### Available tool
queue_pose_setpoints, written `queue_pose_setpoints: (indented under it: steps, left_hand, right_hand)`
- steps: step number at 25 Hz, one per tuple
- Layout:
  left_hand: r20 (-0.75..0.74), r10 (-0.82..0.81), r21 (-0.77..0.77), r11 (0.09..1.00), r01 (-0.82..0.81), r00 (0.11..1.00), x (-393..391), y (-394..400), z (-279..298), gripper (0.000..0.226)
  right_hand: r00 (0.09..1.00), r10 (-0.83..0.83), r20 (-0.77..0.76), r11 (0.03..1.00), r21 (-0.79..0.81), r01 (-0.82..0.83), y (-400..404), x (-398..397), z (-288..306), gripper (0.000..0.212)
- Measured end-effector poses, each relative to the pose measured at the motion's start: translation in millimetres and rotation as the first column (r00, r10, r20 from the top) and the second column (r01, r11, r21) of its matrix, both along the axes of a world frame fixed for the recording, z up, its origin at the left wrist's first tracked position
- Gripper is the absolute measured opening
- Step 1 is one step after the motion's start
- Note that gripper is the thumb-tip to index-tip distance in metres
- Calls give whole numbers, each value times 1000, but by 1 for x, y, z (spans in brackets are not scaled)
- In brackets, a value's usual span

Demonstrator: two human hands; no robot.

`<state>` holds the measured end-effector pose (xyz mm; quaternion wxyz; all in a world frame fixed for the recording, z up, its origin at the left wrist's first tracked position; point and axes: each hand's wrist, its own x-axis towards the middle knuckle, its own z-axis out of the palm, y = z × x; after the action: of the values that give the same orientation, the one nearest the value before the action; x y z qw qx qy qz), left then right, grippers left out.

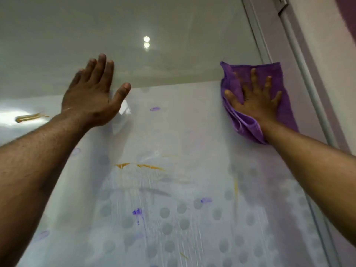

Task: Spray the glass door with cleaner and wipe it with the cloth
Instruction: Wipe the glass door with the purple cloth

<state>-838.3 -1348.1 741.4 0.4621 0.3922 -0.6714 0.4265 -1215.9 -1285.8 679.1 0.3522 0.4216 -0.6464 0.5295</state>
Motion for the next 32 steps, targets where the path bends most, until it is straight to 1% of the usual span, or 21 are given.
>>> queue_pose_setpoints:
  steps: [1,2,4,6,8,9,10,13,15,17,18,20,22,24,25,26,28,29,30,31,32]
  left_hand:
    - [-2,7,-2,1000,-7,1000,0,-1,-1,87]
    - [1,15,-9,1000,-15,1000,-1,-1,-1,88]
    - [1,18,-26,1000,-18,1000,-1,0,-1,90]
    - [4,10,-24,1000,-10,1000,0,1,-1,92]
    - [-1,-4,-27,1000,4,1000,1,1,-3,93]
    - [-1,-7,-33,999,7,1000,1,1,-3,94]
    - [-1,-9,-41,999,9,1000,1,0,-3,95]
    - [-5,-7,-57,998,7,1000,-2,0,-3,97]
    - [-11,-7,-60,998,6,1000,0,0,-4,97]
    - [-6,-2,-55,998,2,1000,0,-1,-4,97]
    - [0,2,-52,999,-2,1000,0,-1,-4,96]
    - [10,16,-48,999,-15,1000,-1,0,-4,96]
    - [13,17,-39,999,-16,1000,0,3,-5,97]
    - [8,11,-45,999,-10,1000,1,4,-5,97]
    - [6,13,-45,999,-12,1000,1,4,-5,96]
    - [8,15,-35,999,-14,1000,2,4,-4,95]
    - [17,24,-9,1000,-24,1000,1,5,-4,93]
    - [21,28,-3,1000,-28,999,0,5,-5,91]
    - [20,29,-3,1000,-29,999,-1,5,-4,90]
    - [17,29,-2,1000,-29,999,-1,6,-3,88]
    - [14,23,5,1000,-23,1000,0,6,-2,86]
  right_hand:
    - [1000,-2,30,1000,-5,2,-3,10,8,76]
    - [1000,-1,-5,1000,-14,1,-7,26,9,75]
    - [983,8,-183,999,-40,-15,-13,68,-9,74]
    - [916,1,-401,999,-47,-21,-15,90,-51,75]
    - [829,-34,-559,999,-22,26,-12,73,-84,78]
    - [823,-47,-566,999,-9,51,-7,52,-88,82]
    - [859,-65,-508,997,0,75,-2,29,-86,86]
    - [988,-72,-134,997,25,76,7,-14,-61,92]
    - [999,-29,18,1000,11,29,1,-8,-33,92]
    - [998,8,61,1000,-23,-7,-4,17,-9,93]
    - [1000,2,17,1000,-25,-1,-6,33,-6,93]
    - [978,-24,-209,999,-39,16,-11,68,-30,90]
    - [871,4,-491,1000,-22,-17,-13,92,-86,86]
    - [760,-26,-649,1000,-9,26,-8,75,-128,82]
    - [760,-49,-648,998,-12,54,-4,55,-129,81]
    - [822,-86,-563,996,-22,88,-1,35,-121,82]
    - [974,-109,-200,994,-20,107,2,13,-91,86]
    - [997,-73,-28,997,-20,73,1,13,-73,86]
    - [997,-42,69,999,-25,44,-2,21,-54,86]
    - [997,-28,77,999,-38,31,-8,38,-35,85]
    - [1000,-25,18,998,-50,26,-12,60,-18,82]
